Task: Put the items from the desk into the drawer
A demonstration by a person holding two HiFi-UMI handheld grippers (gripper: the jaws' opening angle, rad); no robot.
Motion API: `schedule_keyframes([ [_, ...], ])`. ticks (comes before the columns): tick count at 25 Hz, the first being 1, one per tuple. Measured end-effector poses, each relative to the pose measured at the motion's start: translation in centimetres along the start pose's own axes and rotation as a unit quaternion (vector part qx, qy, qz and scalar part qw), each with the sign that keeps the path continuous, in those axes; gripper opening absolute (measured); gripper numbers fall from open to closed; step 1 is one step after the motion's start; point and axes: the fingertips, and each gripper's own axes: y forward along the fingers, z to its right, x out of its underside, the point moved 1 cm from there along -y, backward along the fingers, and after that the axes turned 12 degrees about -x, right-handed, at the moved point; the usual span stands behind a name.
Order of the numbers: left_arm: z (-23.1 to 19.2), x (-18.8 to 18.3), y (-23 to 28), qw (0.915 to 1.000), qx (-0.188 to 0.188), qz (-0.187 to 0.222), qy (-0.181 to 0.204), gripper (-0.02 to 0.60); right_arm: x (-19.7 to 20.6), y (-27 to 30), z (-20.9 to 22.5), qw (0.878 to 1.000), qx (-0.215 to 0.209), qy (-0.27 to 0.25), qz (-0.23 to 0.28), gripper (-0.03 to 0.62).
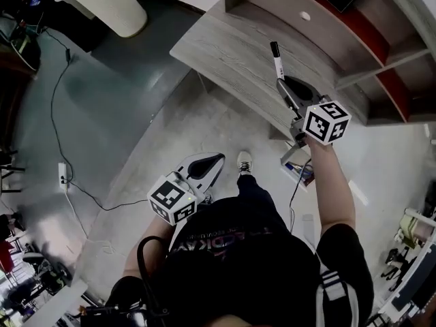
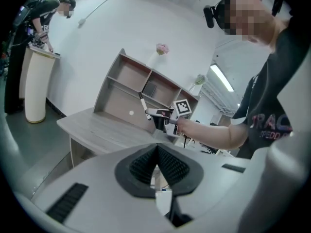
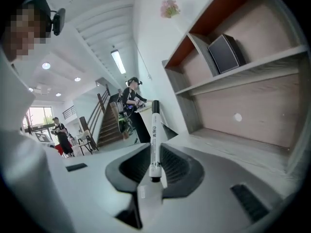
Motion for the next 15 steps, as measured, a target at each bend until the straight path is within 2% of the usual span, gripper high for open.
schedule_keyframes([
  [5,0.0,0.2,-3.2,0.9994,0.022,0.017,0.020,0.011,-0.4,-2.1,-7.0,0.999,-0.004,-0.017,0.041,0.078],
  [10,0.0,0.6,-6.8,0.9979,0.039,0.028,0.042,0.011,0.8,-3.9,-14.0,0.997,-0.003,-0.018,0.076,0.077],
  [15,0.9,1.0,-9.1,0.9929,0.089,0.032,0.072,0.011,3.3,-6.4,-19.9,0.994,0.027,-0.018,0.106,0.078],
])
